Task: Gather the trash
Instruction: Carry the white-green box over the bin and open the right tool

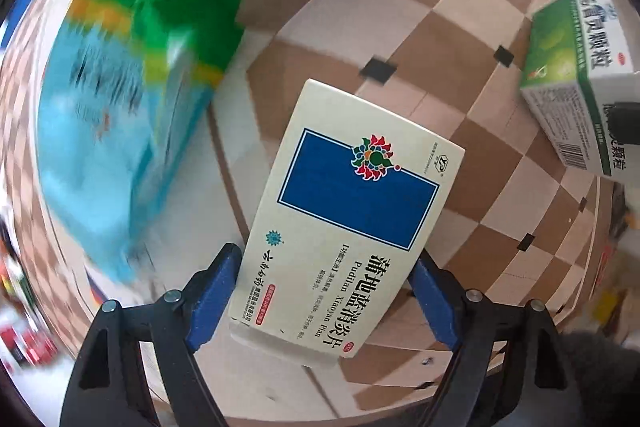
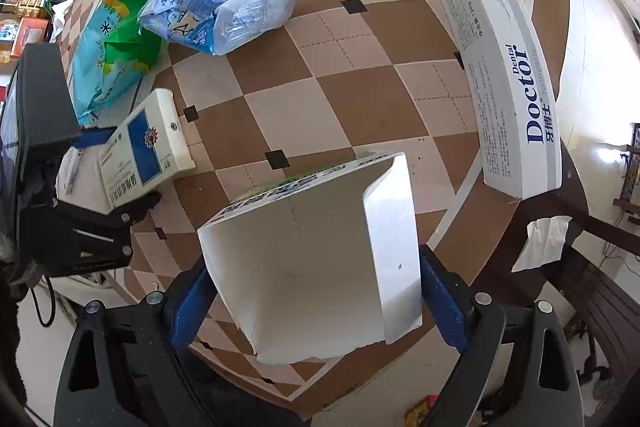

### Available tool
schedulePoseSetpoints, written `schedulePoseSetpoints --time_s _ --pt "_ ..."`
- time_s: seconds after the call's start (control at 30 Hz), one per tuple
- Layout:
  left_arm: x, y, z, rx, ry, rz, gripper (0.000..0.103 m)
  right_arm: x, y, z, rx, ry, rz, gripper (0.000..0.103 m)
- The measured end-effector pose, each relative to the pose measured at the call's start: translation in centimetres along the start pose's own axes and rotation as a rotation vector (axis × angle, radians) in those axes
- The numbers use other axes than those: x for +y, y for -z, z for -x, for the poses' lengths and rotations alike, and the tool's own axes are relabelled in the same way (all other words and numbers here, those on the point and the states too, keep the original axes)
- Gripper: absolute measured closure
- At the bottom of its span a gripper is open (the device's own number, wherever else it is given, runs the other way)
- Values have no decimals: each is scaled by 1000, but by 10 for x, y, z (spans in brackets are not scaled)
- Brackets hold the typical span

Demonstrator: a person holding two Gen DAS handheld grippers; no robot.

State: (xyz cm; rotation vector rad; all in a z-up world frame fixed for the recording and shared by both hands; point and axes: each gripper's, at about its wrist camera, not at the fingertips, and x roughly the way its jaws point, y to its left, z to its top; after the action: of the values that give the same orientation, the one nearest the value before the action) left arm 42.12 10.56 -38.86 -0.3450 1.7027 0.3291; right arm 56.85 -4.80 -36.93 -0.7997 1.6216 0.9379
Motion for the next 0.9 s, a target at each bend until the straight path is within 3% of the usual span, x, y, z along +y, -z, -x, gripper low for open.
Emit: schedulePoseSetpoints --time_s 0.17,0.4,0.7,0.87,0.9 --pt "8 26 8 -27 21 211 21 -4 10 7 -42 -26 -48 15" --pt "29 72 35 -145 25 419 21 6 47 14 -110 -66 -122 17" --pt "30 172 74 -290 60 483 21 66 138 25 -196 -150 -174 17" --pt "22 253 52 -324 115 526 21 111 193 21 -217 -164 -157 17" --pt "6 271 46 -324 129 538 21 119 205 17 -217 -167 -156 17"
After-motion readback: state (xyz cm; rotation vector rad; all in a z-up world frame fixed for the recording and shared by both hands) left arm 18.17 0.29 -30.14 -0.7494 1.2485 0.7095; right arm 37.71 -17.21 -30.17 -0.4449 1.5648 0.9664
